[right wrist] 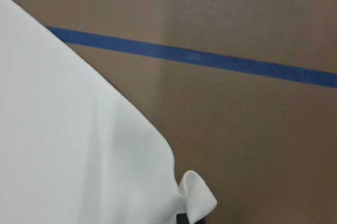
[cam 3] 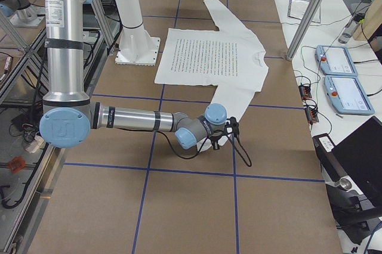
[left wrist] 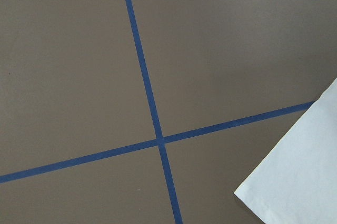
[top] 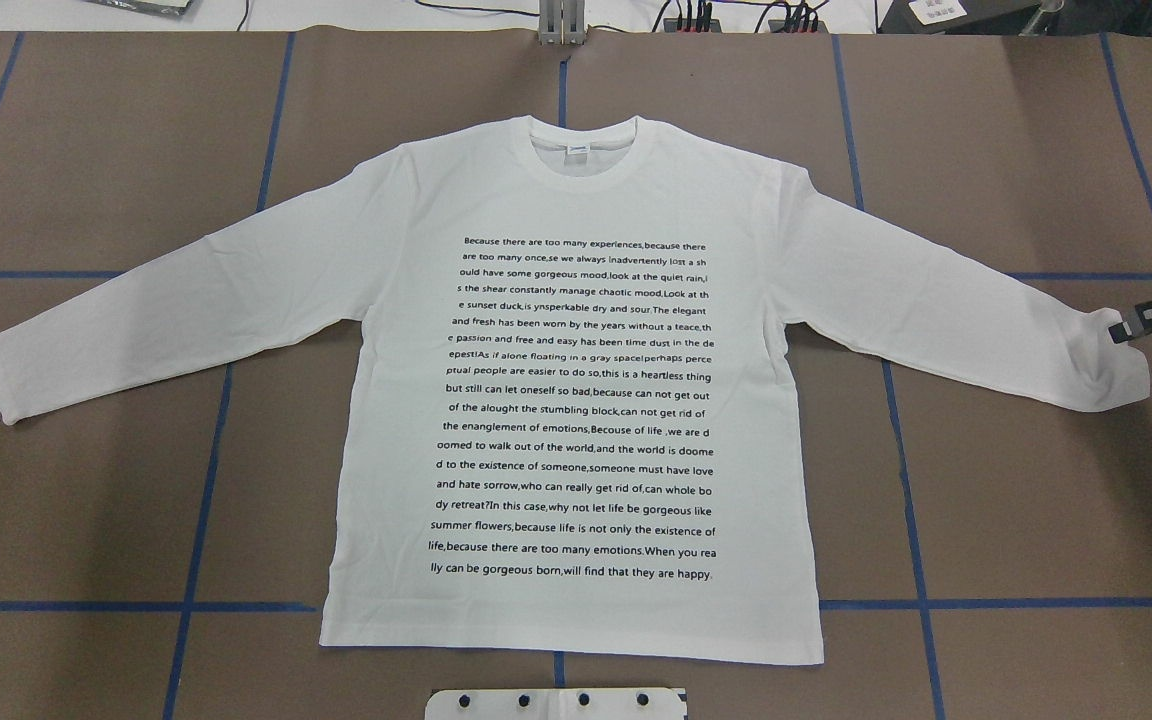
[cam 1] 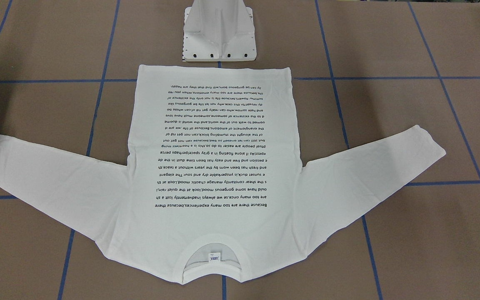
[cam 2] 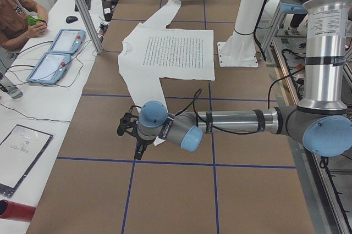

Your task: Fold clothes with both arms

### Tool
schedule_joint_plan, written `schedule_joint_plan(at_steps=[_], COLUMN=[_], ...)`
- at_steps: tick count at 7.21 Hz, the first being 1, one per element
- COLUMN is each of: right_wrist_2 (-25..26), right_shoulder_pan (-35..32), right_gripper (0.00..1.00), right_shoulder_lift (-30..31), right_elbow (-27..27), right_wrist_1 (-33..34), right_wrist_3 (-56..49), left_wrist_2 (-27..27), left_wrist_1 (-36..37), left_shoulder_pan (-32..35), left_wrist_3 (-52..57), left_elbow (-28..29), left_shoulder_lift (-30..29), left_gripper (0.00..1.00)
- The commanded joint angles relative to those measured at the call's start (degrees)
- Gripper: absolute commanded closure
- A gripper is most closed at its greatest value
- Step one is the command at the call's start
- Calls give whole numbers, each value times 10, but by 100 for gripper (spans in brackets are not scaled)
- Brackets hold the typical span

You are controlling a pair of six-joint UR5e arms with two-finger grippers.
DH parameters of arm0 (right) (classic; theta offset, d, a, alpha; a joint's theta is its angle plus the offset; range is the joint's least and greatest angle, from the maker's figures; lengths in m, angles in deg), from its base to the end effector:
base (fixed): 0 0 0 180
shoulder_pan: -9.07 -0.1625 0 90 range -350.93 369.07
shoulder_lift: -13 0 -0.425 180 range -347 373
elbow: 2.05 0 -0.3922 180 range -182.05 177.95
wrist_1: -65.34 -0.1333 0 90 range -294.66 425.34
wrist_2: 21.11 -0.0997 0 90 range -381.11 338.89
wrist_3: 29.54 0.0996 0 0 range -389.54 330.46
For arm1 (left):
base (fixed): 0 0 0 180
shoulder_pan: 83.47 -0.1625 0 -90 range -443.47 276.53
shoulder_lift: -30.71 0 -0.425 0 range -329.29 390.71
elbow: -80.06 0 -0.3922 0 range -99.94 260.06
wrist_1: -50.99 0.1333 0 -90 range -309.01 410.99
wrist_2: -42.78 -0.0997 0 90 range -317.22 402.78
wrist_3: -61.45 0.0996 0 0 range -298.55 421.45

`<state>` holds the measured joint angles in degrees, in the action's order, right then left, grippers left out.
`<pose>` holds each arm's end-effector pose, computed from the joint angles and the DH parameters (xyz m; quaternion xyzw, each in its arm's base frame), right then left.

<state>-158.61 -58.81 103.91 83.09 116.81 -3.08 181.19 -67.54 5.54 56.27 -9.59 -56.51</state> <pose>-0.1342 -0.4892 0.6295 0.0763 -0.4584 -0.0802 0.8818 -0.0503 -0.4904 0.6254 0.1787 0.4102 0.0576 0.8925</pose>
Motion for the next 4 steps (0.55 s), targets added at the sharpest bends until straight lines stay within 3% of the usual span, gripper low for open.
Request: schedule_joint_plan(at_steps=[1, 4], right_wrist_2=[-88, -81], right_shoulder_pan=[-2, 47], right_gripper=[100, 100], right_shoulder_lift=[-55, -188], right_elbow=[62, 70], right_wrist_1=[18, 20], right_wrist_3=[129, 280], left_wrist_2=[1, 3], left_wrist_1=[-25, -41], left_shoulder_pan=[0, 1], left_wrist_3=[1, -1], left_elbow=[3, -9], left_shoulder_lift=[-3, 2], left_gripper=[0, 0])
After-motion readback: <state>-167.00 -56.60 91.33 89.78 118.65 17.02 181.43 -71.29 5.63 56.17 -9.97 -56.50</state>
